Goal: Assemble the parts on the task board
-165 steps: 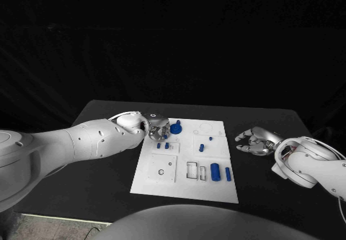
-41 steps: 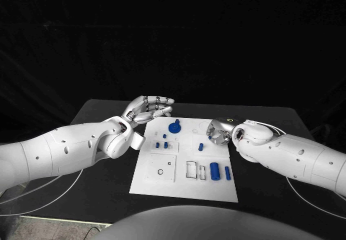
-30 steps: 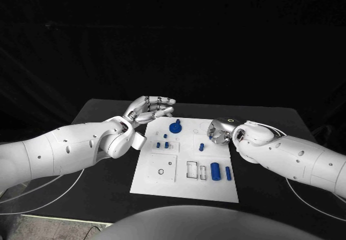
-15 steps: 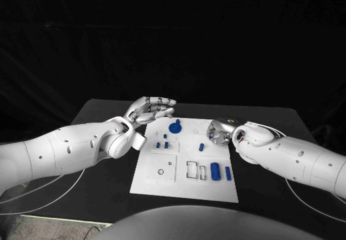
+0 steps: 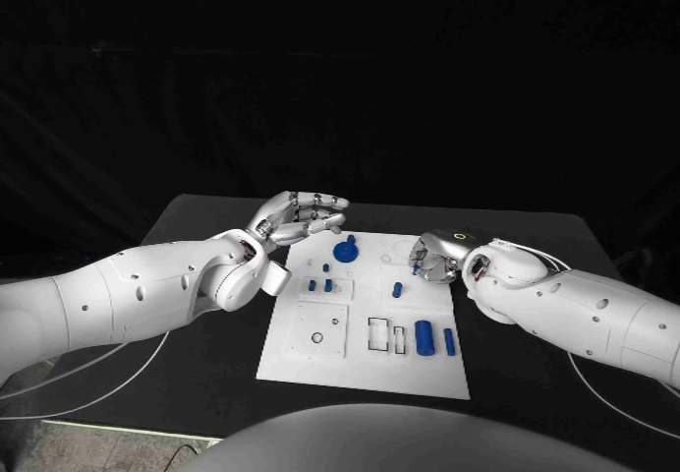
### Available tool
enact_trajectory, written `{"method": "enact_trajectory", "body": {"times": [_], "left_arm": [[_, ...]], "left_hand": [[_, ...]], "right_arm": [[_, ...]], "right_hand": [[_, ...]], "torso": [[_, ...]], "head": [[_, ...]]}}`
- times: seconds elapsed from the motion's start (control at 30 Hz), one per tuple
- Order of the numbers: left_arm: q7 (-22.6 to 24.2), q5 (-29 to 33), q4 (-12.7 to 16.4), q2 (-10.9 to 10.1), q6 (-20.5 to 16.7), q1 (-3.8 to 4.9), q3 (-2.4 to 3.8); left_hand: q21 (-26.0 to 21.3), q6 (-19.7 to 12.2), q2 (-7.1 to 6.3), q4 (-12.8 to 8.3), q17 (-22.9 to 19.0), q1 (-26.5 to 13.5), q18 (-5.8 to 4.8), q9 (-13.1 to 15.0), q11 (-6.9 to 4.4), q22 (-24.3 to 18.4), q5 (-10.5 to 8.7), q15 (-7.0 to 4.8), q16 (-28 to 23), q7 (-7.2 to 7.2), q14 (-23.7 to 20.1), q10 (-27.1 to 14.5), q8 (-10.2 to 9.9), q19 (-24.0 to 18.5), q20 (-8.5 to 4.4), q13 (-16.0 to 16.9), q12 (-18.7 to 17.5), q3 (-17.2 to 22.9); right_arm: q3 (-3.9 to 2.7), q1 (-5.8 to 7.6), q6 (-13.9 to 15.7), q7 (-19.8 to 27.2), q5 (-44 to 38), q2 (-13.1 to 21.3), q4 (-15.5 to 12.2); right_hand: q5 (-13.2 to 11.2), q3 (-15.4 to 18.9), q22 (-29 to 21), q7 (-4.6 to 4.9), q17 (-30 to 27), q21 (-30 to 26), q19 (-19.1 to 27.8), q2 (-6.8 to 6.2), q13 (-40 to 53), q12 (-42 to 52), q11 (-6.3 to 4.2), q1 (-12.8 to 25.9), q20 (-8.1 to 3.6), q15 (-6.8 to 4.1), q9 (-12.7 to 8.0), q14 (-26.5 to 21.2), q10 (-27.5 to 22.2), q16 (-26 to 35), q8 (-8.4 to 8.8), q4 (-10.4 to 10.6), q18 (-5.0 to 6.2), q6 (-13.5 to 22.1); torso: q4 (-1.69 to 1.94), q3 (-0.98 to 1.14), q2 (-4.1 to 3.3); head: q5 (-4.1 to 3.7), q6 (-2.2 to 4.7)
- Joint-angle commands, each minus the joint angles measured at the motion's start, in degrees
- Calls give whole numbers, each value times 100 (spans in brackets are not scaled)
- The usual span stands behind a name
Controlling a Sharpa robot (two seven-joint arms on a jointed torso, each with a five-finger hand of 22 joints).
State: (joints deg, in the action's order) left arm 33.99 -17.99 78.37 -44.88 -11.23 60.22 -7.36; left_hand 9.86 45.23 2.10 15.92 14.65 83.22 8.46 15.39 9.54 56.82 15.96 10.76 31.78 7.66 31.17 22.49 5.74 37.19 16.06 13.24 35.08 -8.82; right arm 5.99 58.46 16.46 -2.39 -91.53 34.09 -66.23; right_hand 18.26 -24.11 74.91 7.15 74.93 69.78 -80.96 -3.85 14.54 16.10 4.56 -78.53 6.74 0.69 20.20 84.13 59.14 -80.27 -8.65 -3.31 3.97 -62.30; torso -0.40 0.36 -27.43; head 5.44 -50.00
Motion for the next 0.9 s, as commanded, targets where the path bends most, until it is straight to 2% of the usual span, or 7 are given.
{"method": "enact_trajectory", "body": {"times": [0.03, 0.3, 0.37, 0.5, 0.63, 0.73, 0.9], "left_arm": [[-9, -29, 5, 6, 108, 1, 2], [-41, -29, -4, -2, 110, 1, -1], [-47, -29, -10, 2, 108, 1, -2], [-47, -29, -26, 10, 104, 0, -6], [-36, -29, -41, 4, 99, -11, -12], [-21, -27, -49, 4, 98, -22, -14], [31, -19, -44, 8, 77, -33, -16]], "left_hand": [[-23, -19, 2, -18, -5, 65, 70, -10, 33, -5, 34, 31, 27, 19, -7, 7, 23, 30, -10, -5, 19, -18], [-26, -18, 7, -19, -8, 73, 68, -11, 36, -6, 41, 33, 30, 23, -5, 7, 25, 32, -10, -10, 24, -19], [-27, -18, 11, -18, -10, 74, 67, -12, 37, -6, 43, 34, 30, 26, -6, 6, 26, 33, -10, -12, 27, -21], [-31, -18, 18, -14, -15, 74, 65, -15, 40, -7, 48, 34, 28, 32, -12, 4, 28, 34, -10, -19, 31, -25], [-46, -25, 35, 1, -33, 69, 61, -23, 50, -13, 51, 35, 17, 41, -42, -8, 30, 28, -13, -36, 42, -42], [-62, -36, 51, 14, -51, 66, 58, -32, 60, -19, 53, 35, 7, 43, -72, -27, 31, 21, -16, -56, 51, -59], [-102, -73, 87, 36, -92, 58, 53, -55, 46, -34, 54, 31, -1, 57, -126, -125, 34, 11, -24, -111, 64, -109]], "right_arm": [[-8, 67, 206, 72, -18, 62, -137], [-10, 344, 251, 1, -72, 350, -716], [-10, 439, 222, -42, -67, 481, -1006], [-10, 509, 135, -99, -43, 637, -1477], [-9, 486, -98, -193, -47, 678, -1957], [-9, 411, -144, -227, -160, 630, -2185], [-9, 216, -19, -213, -465, 429, -2274]], "right_hand": [[-18, 47, 914, 0, 394, -28, -6, 7, -10, 15, -6, -58, -38, -42, 22, 73, 58, 29, -28, -7, 52, -53], [-29, 60, 915, 2, 388, -25, -8, 1, -23, 3, -5, -52, -43, -44, 33, 71, 63, 33, -27, -1, 51, -49], [-37, 68, 914, 5, 381, -30, -7, -2, -35, -10, -3, -47, -45, -43, 39, 69, 61, 38, -21, 5, 52, -36], [-42, 74, 914, 8, 381, -31, -7, -4, -43, -17, -2, -42, -46, -43, 42, 69, 62, 38, -17, 9, 51, -27], [-41, 76, 913, 16, 383, -35, -6, -3, -56, -31, 0, -44, -48, -42, 45, 72, 62, 35, -3, 12, 52, -5], [-29, 70, 912, 36, 383, -39, -8, 1, -96, -78, 16, -55, -47, -33, 38, 76, 38, 30, 51, 13, 50, 75], [-21, 67, 909, 45, 381, -51, -4, -7, -119, -106, 28, -63, -43, -26, 34, 77, 20, 29, 79, 9, 51, 112]], "torso": [[-12, -1, -7], [-10, -1, -7], [-7, -1, -10], [-5, 1, -7], [-30, 0, -6], [-22, 1, 6], [-5, -6, 19]], "head": [[30, 0], [53, 0], [64, 0], [81, 0], [103, 0], [86, 0], [84, 0]]}}
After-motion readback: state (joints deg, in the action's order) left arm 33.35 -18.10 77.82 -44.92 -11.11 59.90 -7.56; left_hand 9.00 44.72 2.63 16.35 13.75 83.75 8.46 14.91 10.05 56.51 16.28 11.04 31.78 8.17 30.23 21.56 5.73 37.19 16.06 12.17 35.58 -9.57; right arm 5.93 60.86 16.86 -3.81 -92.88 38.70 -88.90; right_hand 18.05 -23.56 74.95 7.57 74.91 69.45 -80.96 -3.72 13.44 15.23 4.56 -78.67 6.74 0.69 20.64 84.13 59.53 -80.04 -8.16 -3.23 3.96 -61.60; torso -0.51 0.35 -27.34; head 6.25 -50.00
